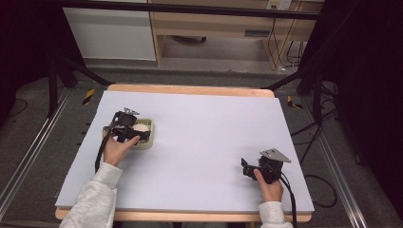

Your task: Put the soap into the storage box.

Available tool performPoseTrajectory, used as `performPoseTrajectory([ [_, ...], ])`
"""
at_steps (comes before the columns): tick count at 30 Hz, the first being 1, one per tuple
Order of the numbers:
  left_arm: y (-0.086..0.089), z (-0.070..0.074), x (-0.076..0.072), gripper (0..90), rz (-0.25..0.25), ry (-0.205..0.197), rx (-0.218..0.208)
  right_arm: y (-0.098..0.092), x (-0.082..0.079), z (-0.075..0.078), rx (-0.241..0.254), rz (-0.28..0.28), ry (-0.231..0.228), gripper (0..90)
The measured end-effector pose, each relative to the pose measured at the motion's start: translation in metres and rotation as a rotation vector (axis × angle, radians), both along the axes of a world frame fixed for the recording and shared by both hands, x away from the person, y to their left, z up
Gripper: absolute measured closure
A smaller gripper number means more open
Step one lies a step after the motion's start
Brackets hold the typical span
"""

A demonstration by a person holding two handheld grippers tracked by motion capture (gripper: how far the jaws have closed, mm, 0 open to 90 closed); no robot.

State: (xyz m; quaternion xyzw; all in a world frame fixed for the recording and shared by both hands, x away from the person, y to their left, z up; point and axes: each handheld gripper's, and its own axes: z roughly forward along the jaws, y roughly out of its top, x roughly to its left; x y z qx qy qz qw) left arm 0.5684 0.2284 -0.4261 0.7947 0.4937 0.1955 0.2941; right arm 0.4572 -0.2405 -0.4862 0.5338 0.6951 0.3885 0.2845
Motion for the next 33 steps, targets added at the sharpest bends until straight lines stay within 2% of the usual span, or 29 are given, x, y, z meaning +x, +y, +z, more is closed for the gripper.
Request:
performPoseTrajectory([
  [4, 0.003, 0.008, -0.011, 16.6, -0.009, -0.026, -0.015, 0.000, 0.000, 0.000, -0.002, -0.004, -0.003, 3.9],
  [14, 0.005, 0.015, -0.037, 16.0, -0.017, -0.071, -0.021, 0.000, 0.000, 0.000, 0.000, 0.001, -0.001, 3.9],
  [17, 0.005, 0.013, -0.046, 16.4, -0.012, -0.097, -0.029, 0.000, 0.000, 0.000, 0.004, 0.002, 0.000, 3.9],
  [21, 0.007, 0.009, -0.055, 16.9, -0.019, -0.096, -0.036, 0.000, 0.000, 0.000, 0.003, 0.001, -0.003, 3.9],
  [25, 0.010, 0.005, -0.066, 17.4, -0.006, -0.115, -0.047, 0.000, 0.000, 0.000, 0.001, -0.002, -0.004, 3.9],
  [33, 0.024, -0.005, -0.083, 16.7, 0.009, -0.120, -0.071, -0.001, 0.000, 0.000, 0.007, -0.004, 0.001, 3.9],
])
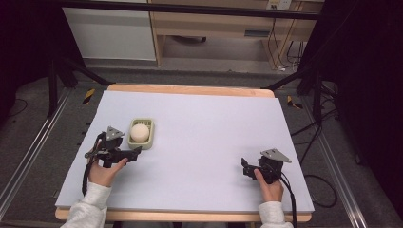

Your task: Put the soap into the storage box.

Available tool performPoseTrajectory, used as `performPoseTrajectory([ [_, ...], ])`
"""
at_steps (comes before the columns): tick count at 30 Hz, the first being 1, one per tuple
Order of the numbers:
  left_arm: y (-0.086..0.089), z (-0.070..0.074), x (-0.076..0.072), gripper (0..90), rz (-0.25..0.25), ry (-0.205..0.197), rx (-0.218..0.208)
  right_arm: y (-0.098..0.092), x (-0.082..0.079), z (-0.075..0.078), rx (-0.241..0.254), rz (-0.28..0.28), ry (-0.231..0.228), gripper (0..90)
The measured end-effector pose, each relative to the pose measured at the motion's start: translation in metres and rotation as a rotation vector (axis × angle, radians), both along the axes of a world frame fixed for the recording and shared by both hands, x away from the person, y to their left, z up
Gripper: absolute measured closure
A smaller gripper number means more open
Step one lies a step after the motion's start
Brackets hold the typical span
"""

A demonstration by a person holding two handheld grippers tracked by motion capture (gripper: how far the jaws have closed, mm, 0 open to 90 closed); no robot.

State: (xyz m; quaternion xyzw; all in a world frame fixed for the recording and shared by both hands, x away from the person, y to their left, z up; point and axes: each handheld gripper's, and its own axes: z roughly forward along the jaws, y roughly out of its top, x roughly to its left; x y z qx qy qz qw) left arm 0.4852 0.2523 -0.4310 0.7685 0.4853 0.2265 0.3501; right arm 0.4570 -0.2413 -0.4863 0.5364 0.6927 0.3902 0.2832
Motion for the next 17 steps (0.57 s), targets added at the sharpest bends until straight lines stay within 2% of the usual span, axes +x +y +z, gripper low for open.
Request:
performPoseTrajectory([
  [5, 0.005, -0.009, -0.011, 16.4, 0.015, -0.022, 0.000, 0.000, 0.000, 0.000, 0.000, -0.001, 0.000, 3.9],
  [7, 0.007, -0.013, -0.016, 16.4, 0.009, -0.017, 0.015, 0.000, 0.000, 0.000, 0.001, -0.001, 0.000, 3.9],
  [11, 0.013, -0.017, -0.024, 16.4, 0.015, -0.025, 0.015, 0.000, 0.000, 0.000, 0.002, -0.002, 0.000, 3.9],
  [17, 0.021, -0.025, -0.029, 16.0, 0.020, -0.001, 0.022, 0.000, 0.000, 0.000, 0.003, -0.001, 0.003, 3.9],
])
